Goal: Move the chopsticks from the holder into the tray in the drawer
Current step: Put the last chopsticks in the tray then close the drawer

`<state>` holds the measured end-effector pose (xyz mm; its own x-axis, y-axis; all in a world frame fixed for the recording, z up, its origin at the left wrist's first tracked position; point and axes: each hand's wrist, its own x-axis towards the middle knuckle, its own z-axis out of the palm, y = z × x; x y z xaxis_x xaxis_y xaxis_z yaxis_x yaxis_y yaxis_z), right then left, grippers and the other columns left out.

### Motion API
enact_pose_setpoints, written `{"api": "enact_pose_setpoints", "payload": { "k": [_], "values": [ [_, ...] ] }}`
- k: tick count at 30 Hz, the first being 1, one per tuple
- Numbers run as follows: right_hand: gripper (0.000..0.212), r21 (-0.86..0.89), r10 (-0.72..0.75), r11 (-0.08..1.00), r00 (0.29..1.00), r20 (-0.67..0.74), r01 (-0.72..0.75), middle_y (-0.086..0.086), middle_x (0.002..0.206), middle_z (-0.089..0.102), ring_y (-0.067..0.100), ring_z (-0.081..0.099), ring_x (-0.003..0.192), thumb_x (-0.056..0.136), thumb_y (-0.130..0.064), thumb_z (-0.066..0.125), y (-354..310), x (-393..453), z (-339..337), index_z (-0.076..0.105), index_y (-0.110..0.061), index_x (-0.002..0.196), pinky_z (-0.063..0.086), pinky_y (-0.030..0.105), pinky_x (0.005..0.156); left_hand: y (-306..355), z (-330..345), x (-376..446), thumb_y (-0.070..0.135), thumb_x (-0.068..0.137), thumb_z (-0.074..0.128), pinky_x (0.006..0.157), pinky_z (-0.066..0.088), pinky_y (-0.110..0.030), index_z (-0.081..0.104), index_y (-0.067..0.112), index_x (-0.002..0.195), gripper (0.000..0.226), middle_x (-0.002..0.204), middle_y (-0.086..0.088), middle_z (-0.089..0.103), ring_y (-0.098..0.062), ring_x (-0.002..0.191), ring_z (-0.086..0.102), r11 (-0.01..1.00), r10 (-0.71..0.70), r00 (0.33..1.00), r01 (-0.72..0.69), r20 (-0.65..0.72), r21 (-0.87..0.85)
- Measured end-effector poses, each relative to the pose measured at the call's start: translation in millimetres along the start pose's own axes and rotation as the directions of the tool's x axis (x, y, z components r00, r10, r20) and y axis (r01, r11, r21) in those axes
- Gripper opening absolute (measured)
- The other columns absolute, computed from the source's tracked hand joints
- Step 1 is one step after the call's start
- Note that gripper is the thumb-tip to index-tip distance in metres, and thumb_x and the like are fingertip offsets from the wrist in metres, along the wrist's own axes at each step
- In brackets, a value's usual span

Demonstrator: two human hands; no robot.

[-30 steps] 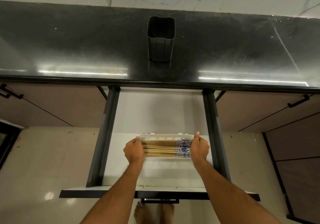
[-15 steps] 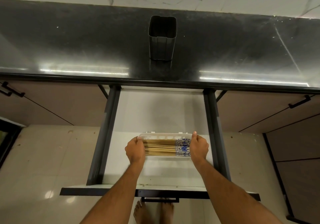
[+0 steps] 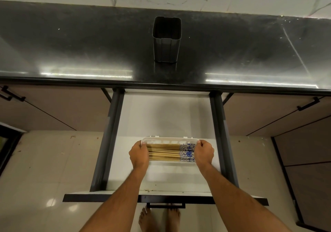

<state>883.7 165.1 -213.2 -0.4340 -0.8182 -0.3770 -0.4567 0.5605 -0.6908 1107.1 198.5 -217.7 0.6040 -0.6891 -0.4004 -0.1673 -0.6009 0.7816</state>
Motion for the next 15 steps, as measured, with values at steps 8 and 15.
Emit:
{"api": "enact_pose_setpoints", "payload": {
  "k": [8,15],
  "values": [
    [0.029,-0.194,-0.06,0.978,0.993,0.1,0.079,0.012,0.1,0.069,0.01,0.06,0.067,0.107,-0.034,0.041,-1.9,2.5,-5.7,0.058,-0.011,0.101,0.044,0.015,0.053,4.5,-8.4,-10.0,0.026,0.104,0.047,0.09,0.058,-0.041,0.061,0.011,0.12,0.026,0.112,-0.007,0.066,-0.025,0.102,0.064,0.979,0.121,0.991,-0.127,0.05,0.159],
    [0.047,-0.404,-0.223,0.873,0.96,0.169,0.273,0.011,0.129,0.05,0.02,0.051,0.116,0.103,-0.046,0.045,-5.5,-8.7,-19.3,0.046,-0.009,0.13,0.052,0.032,0.091,13.5,-21.8,-33.0,0.03,0.102,0.05,0.102,0.047,-0.035,0.051,0.012,0.133,0.036,0.128,-0.007,0.06,-0.022,0.117,0.056,0.822,0.368,0.928,-0.35,0.051,0.449]
  ]
}}
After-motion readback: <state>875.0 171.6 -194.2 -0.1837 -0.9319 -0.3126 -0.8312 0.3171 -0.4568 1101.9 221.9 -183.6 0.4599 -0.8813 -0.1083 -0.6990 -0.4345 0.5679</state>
